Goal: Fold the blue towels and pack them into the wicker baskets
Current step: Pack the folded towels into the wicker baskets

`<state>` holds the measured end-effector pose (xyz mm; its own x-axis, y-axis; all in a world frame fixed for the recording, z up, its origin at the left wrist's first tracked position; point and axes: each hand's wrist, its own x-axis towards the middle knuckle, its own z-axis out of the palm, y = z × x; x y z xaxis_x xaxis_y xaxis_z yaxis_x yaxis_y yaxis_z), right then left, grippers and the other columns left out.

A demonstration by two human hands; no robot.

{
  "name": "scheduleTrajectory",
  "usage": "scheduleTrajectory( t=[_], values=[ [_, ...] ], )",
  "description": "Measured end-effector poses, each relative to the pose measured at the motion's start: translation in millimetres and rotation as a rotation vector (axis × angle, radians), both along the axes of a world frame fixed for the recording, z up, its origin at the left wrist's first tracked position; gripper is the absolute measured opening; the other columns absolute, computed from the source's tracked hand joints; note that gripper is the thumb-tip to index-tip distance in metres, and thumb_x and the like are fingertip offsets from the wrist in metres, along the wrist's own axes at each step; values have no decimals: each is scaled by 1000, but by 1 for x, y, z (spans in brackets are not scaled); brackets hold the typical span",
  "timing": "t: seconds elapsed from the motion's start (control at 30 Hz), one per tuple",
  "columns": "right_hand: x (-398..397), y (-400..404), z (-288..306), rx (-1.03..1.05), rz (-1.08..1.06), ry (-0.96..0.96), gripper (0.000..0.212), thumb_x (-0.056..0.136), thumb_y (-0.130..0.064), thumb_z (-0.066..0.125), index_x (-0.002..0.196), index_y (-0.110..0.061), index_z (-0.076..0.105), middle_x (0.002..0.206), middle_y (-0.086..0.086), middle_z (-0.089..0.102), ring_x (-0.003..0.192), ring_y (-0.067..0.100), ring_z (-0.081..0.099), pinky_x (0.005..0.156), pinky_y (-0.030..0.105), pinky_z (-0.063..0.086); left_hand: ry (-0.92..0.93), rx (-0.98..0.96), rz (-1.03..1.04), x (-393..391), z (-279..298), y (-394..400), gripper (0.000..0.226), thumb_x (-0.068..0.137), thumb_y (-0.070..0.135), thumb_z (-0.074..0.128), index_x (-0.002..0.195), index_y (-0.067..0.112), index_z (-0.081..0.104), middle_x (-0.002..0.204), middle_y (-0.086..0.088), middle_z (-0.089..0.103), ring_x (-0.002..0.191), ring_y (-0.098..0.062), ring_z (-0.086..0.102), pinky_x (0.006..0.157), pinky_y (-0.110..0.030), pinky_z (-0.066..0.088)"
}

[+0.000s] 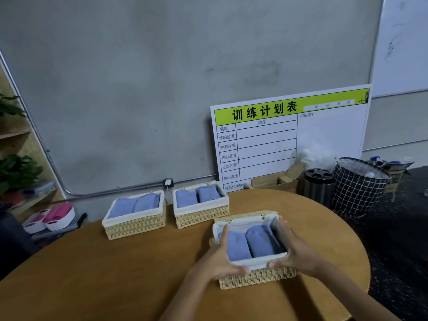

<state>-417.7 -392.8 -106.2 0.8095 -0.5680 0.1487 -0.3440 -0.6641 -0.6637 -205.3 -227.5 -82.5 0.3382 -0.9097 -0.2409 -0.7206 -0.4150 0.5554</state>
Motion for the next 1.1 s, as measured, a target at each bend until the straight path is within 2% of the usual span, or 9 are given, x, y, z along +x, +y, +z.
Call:
scheduleTrajectory(
  t=[0.1, 0.27, 0.47, 0.53, 0.63, 0.7, 0.77, 0.87, 1.1],
  values=[
    [-12, -38, -3, -7, -61, 19, 142, 54, -74, 83, 157, -29, -3, 162, -9, 13, 146, 14, 20, 116, 33, 26, -11, -53, 6, -12, -8, -39, 141, 64, 71, 80, 143, 50, -35, 165, -15, -6, 142, -32, 39, 105, -37, 43],
    [-28, -84, 3, 28, -44, 31, 124, 60, -60, 87, 139, -52, -8, 146, -20, 15, 136, 7, 20, 112, 28, 27, -35, -86, -23, -29, -8, -89, 137, 72, 65, 78, 146, 44, -35, 163, -17, -3, 131, -29, 50, 100, -34, 45],
    [-21, -136, 2, 32, -77, 18, 128, 57, -67, 85, 145, -50, -6, 161, -4, 16, 145, 22, 23, 115, 40, 28, -23, -90, -31, -21, -5, -144, 136, 73, 64, 79, 149, 43, -32, 164, -20, -3, 135, -32, 46, 100, -33, 43],
    [-16, -151, 4, 18, -71, 24, 125, 58, -68, 85, 147, -48, 0, 160, -3, 18, 143, 23, 25, 115, 42, 29, -19, -93, -30, -16, -4, -159, 135, 73, 63, 79, 150, 42, -30, 164, -20, -2, 137, -32, 44, 101, -34, 42],
    [-4, -174, 7, -19, -70, 38, 124, 61, -63, 86, 154, -29, 11, 152, -8, 27, 138, 16, 29, 113, 35, 30, -18, -93, -31, -6, -4, -182, 134, 74, 64, 78, 151, 40, -29, 165, -20, -2, 139, -33, 42, 101, -34, 41],
    [4, -189, 12, -81, -42, 61, 100, 62, -66, 84, 139, -31, 31, 143, -11, 40, 127, 11, 41, 105, 35, 40, -17, -91, -28, 4, -5, -199, 135, 73, 64, 79, 152, 40, -28, 165, -20, -3, 142, -34, 39, 106, -36, 39],
    [15, -208, 10, -109, -29, 60, 92, 61, -71, 83, 131, -31, 38, 137, -13, 45, 123, 11, 45, 101, 41, 45, -15, -103, -17, 15, -6, -216, 136, 71, 63, 80, 152, 40, -27, 165, -19, -3, 142, -34, 38, 107, -37, 39],
    [35, -239, 6, -97, -47, 62, 98, 58, -74, 82, 132, -29, 36, 137, -16, 42, 123, 15, 45, 104, 48, 43, -13, -118, 10, 34, -9, -240, 139, 69, 63, 82, 152, 41, -27, 164, -19, -1, 141, -35, 39, 105, -37, 40],
    [79, -283, -6, -36, -54, 125, 118, 53, -75, 84, 147, -34, 25, 150, -11, 34, 139, 14, 33, 113, 48, 36, -11, -118, 38, 70, -6, -266, 138, 73, 59, 82, 152, 37, -30, 163, -20, -19, 147, -37, 31, 107, -40, 40]
  ],
)
